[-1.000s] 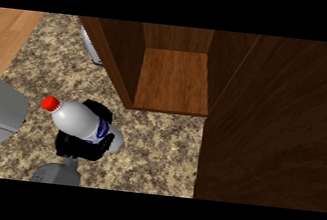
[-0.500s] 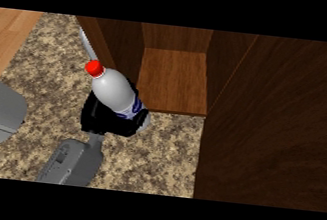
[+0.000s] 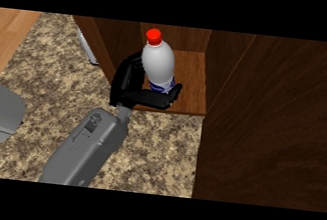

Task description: Pick up the bottled water, place it into the cabinet and close the cabinet

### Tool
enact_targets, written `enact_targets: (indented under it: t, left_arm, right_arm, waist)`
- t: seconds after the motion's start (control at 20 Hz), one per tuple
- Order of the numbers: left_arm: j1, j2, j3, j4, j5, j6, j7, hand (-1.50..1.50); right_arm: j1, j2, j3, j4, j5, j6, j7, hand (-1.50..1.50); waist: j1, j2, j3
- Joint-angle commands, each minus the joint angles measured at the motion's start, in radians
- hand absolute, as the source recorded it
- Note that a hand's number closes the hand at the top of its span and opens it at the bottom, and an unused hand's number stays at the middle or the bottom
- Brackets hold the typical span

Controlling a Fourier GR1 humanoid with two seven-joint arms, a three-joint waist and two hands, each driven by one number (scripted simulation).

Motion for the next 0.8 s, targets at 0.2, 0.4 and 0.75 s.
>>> enact_targets:
  t: [0.2,0.4,0.75]
  left_arm:
    - [-0.311,0.000,0.035,0.305,-0.007,0.118,-0.008,1.50]
    - [-0.379,0.006,0.052,0.436,-0.023,0.140,-0.041,1.50]
    - [-0.527,0.000,0.090,0.702,-0.032,0.191,-0.109,1.50]
  right_arm:
    - [-0.057,-0.008,-0.012,-0.041,-0.026,-0.033,0.072,-1.50]
    - [-0.033,-0.006,0.016,-0.016,0.002,-0.023,0.041,-1.50]
    - [-0.038,-0.046,-0.052,-0.016,-0.076,0.017,0.029,-1.50]
  waist:
    - [-0.011,0.005,0.000]
    - [-0.008,0.004,0.000]
    - [-0.029,0.011,0.000]
